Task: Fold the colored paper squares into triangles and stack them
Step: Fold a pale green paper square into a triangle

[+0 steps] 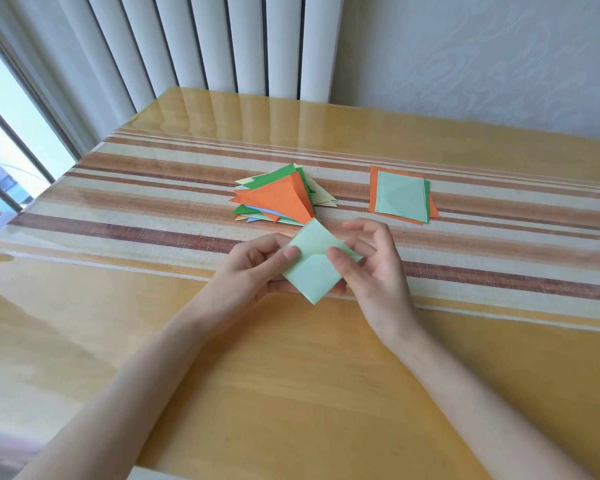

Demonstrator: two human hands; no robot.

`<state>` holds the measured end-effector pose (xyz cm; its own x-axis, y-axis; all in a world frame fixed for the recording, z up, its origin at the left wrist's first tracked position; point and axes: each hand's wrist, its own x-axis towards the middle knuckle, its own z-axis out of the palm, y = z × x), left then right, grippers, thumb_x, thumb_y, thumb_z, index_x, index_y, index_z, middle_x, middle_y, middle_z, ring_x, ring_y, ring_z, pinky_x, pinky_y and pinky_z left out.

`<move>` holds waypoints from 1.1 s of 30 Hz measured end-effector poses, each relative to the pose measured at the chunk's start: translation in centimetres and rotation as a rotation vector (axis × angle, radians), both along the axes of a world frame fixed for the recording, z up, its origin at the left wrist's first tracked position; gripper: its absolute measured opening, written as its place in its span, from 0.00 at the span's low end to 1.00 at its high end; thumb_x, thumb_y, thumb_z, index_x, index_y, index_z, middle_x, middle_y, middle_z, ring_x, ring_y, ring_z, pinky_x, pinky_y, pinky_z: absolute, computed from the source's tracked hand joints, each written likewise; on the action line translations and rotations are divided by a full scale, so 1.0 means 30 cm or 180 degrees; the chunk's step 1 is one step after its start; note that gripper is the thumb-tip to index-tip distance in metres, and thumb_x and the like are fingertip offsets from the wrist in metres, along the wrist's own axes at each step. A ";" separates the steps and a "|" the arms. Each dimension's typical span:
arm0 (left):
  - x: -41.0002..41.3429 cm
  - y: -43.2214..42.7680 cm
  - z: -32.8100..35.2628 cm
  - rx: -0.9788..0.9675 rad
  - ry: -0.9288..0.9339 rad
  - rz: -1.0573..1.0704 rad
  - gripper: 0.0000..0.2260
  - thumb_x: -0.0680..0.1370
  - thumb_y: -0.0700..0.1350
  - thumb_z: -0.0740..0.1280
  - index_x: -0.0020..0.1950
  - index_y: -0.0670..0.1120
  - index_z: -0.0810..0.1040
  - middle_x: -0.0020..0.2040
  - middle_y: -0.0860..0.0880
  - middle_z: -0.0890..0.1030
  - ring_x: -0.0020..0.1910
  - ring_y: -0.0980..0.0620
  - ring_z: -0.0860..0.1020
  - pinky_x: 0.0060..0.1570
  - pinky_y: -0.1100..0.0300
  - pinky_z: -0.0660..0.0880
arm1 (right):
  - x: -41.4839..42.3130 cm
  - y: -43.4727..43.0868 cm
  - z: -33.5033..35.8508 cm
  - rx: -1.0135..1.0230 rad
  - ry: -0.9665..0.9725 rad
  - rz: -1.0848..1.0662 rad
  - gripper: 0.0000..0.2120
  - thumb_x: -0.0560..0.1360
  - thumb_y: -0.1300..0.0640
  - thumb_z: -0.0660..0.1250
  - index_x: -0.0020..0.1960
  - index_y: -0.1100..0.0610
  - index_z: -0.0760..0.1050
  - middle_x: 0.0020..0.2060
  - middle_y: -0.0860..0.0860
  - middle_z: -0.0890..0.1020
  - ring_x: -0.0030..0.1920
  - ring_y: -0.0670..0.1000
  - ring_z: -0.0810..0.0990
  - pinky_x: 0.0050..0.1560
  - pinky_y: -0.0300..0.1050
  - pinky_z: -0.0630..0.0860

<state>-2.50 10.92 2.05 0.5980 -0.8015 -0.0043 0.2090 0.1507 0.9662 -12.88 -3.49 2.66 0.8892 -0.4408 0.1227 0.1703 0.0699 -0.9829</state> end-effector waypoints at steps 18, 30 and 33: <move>0.021 0.004 -0.037 0.0155 -0.1396 0.0601 0.13 0.71 0.49 0.71 0.47 0.40 0.79 0.40 0.48 0.82 0.40 0.53 0.78 0.40 0.55 0.76 | -0.019 -0.016 0.008 0.0837 0.0272 0.0686 0.11 0.76 0.55 0.63 0.50 0.62 0.75 0.37 0.56 0.81 0.31 0.52 0.78 0.28 0.40 0.73; 0.009 0.016 -0.032 0.0159 -0.1983 -0.0120 0.08 0.70 0.53 0.74 0.49 0.58 0.82 0.62 0.56 0.74 0.62 0.54 0.74 0.58 0.62 0.71 | -0.013 -0.023 -0.003 -0.0233 0.0676 0.0082 0.05 0.77 0.62 0.66 0.46 0.64 0.77 0.34 0.65 0.79 0.22 0.49 0.70 0.21 0.40 0.65; 0.000 -0.001 -0.033 0.0143 -0.1672 0.0341 0.06 0.71 0.54 0.73 0.42 0.53 0.81 0.47 0.51 0.81 0.46 0.51 0.79 0.45 0.54 0.75 | -0.016 -0.017 -0.001 -0.0143 0.0537 0.0256 0.11 0.77 0.52 0.63 0.48 0.60 0.78 0.31 0.57 0.79 0.27 0.50 0.76 0.25 0.41 0.71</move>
